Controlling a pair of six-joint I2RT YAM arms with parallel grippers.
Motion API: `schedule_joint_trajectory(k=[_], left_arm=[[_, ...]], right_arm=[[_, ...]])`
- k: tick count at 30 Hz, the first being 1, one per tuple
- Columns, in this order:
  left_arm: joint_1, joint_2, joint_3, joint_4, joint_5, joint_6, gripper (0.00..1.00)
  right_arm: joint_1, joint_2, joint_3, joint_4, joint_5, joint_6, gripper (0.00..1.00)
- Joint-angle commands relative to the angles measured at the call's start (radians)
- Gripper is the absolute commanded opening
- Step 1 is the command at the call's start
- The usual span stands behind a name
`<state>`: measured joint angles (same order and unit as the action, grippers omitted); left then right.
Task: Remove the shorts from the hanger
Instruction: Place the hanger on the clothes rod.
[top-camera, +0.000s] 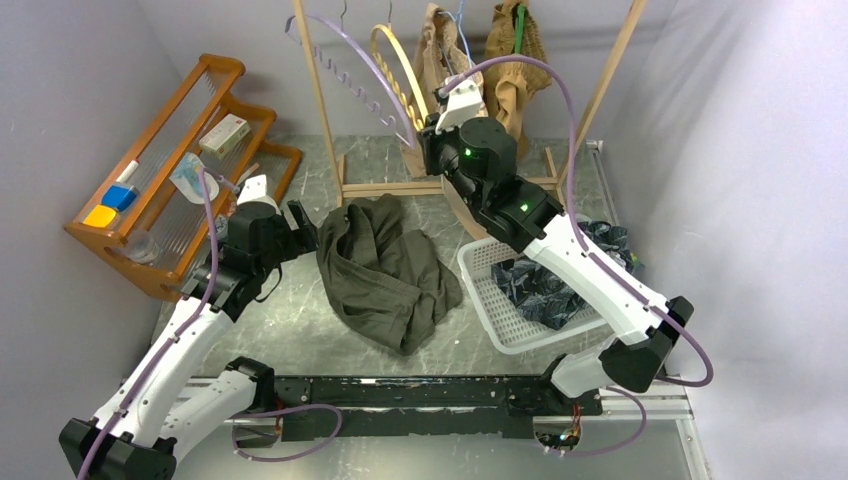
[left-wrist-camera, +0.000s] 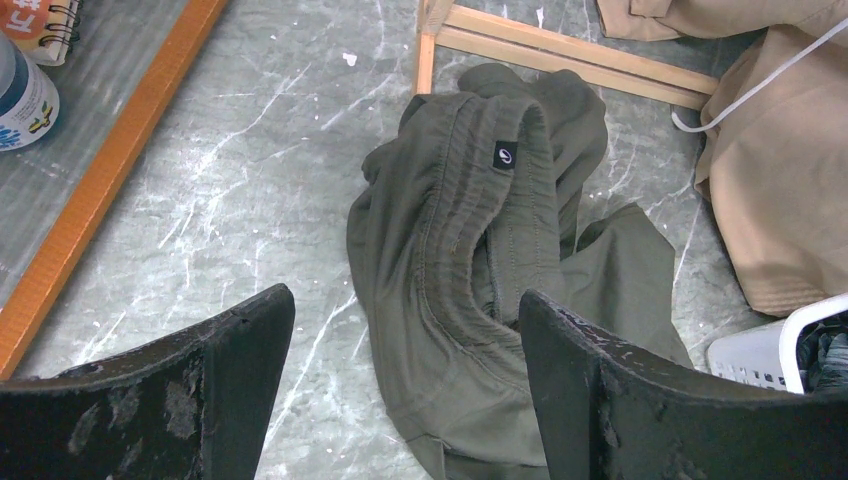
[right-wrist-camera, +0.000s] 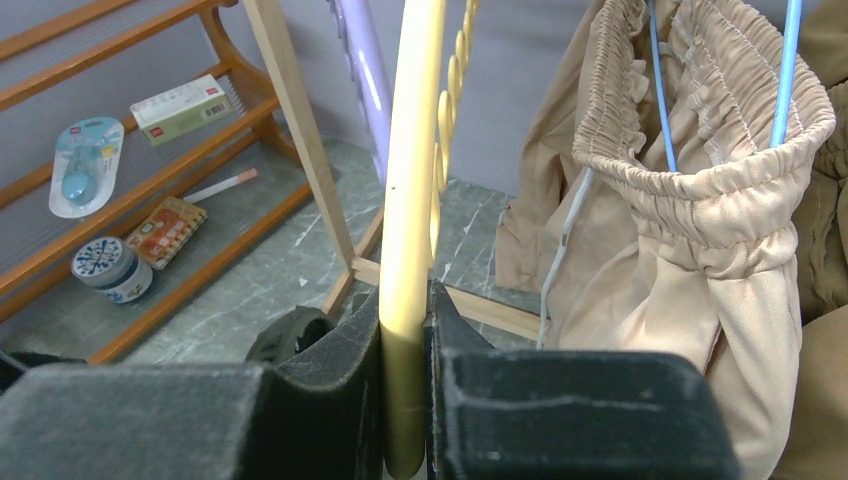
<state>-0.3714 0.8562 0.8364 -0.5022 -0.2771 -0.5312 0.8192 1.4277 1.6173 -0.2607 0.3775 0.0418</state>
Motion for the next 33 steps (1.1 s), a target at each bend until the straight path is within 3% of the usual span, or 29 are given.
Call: schedule_joint_trajectory(k=[1,7,11,15,20,28,33], left_arm=[[-0.003,-0.006,-0.01,-0.001,-0.01,0.0,0.87],[-0.003,-0.011,-0.009,-0.006,-0.014,-0.001,0.87],[-0.003,-0.017,-0.016,-0.003,-0.01,-0.004,0.87],[-0.003,-0.014,-0.013,-0.002,-0.008,-0.002,0.87],[-0.003,-0.017,-0.016,-0.006,-0.015,0.003,0.87],[-0.003,0.016,-0.009,0.008,0.009,-0.004,0.87],[-0.003,-0.004,-0.021,0.004,-0.002,-0.001,0.87]], right_arm=[[0.019,-0.007,0.002,0.023,0.029,-0.017,0.0],[0.022,-0.049,-0.035,0.016,-0.033,-0.009,0.02],[0.021,-0.111,-0.101,0.024,-0.071,0.007,0.36],[0.02,-0.154,-0.153,-0.018,-0.087,0.035,0.4],[0.02,-0.227,-0.284,-0.017,-0.066,0.047,0.58],[0.018,-0.172,-0.256,-0.029,-0.034,0.054,0.63],[0.019,-0.205,-0.329,-0.019,-0.067,0.092,0.66]])
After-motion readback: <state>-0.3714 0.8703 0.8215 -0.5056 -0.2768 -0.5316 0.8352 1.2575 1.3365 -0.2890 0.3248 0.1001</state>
